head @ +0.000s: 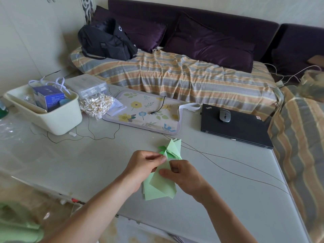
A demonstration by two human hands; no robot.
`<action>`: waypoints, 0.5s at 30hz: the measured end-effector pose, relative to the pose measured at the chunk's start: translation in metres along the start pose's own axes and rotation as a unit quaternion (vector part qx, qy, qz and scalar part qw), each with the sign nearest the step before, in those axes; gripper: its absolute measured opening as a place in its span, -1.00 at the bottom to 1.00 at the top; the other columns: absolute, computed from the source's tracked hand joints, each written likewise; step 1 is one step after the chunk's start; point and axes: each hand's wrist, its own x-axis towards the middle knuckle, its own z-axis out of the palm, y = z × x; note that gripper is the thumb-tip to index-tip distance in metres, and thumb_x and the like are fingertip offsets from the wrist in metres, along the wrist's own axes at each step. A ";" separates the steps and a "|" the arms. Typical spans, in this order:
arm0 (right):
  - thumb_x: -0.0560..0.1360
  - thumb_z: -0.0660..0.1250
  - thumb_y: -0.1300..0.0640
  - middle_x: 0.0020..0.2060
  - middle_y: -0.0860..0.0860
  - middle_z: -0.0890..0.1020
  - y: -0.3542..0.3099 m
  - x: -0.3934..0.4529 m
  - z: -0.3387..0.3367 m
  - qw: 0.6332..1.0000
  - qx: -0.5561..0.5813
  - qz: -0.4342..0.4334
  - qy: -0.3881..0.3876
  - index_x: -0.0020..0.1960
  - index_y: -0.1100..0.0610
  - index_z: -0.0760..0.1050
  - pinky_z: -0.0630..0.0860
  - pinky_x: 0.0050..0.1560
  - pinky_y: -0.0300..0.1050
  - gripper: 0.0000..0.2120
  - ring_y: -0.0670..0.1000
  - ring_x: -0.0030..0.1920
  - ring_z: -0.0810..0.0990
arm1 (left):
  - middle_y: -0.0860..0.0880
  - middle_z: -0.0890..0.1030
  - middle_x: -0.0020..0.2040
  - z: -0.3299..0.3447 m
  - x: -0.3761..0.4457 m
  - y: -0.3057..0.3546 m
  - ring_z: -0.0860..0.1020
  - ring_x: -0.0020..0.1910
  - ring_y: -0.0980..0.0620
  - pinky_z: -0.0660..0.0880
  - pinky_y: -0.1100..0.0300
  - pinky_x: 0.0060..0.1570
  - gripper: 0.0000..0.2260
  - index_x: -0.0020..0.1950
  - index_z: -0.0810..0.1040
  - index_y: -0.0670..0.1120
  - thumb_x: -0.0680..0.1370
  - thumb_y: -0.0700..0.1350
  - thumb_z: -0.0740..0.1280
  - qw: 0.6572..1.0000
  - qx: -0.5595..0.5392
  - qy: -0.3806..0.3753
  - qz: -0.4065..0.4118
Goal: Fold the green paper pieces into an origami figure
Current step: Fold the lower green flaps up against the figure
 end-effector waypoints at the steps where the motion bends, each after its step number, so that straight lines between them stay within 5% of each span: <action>1: 0.40 0.44 -0.12 0.04 0.30 0.66 0.000 0.000 0.000 1.000 -0.002 -0.001 -0.004 0.09 0.34 0.60 0.51 -0.01 0.04 -0.46 0.04 -0.09 0.59 | 0.14 0.61 -0.45 0.000 0.000 0.000 0.49 -0.50 0.27 0.44 0.44 -0.38 -0.96 -0.06 0.75 -0.11 0.50 -0.18 0.51 1.000 -0.004 0.001 -0.003; 6: 0.43 0.45 -0.09 0.05 0.24 0.69 -0.003 -0.002 0.001 1.000 -0.010 0.005 0.002 0.10 0.28 0.62 0.53 0.19 0.28 -0.54 0.11 -0.02 0.66 | 0.12 0.63 -0.42 0.000 0.000 0.000 0.50 -0.46 0.23 0.48 0.40 -0.32 -0.97 -0.11 0.76 -0.06 0.47 -0.14 0.55 1.000 0.007 0.015 -0.006; 8: 0.46 0.45 -0.03 0.03 0.20 0.71 -0.003 -0.002 0.000 1.000 -0.004 0.010 0.007 0.09 0.25 0.63 0.56 0.16 0.21 -0.63 0.16 0.01 0.69 | 0.10 0.69 -0.34 0.000 0.001 -0.001 0.54 -0.40 0.21 0.52 0.32 -0.22 -0.96 -0.12 0.76 -0.03 0.46 -0.09 0.56 0.999 0.030 0.026 0.006; 12: 0.51 0.47 0.05 -0.24 0.00 0.67 -0.008 -0.002 -0.006 0.997 0.031 -0.003 0.064 -0.07 0.14 0.61 0.53 -0.10 -0.13 -0.85 -0.05 -0.22 0.59 | 0.07 0.73 -0.26 0.001 0.001 -0.003 0.60 -0.33 0.20 0.55 0.20 -0.16 -0.97 -0.16 0.76 0.02 0.44 -0.06 0.57 0.996 0.074 0.036 0.035; 15: 0.53 0.44 0.10 -0.27 0.01 0.67 -0.010 -0.001 -0.008 0.993 0.052 -0.015 0.109 -0.09 0.15 0.63 0.54 -0.13 -0.16 -0.89 -0.04 -0.24 0.63 | 0.10 0.73 -0.25 0.001 0.000 -0.002 0.63 -0.28 0.21 0.51 0.31 -0.20 -0.93 -0.15 0.76 0.02 0.42 -0.02 0.59 0.992 0.113 0.033 0.053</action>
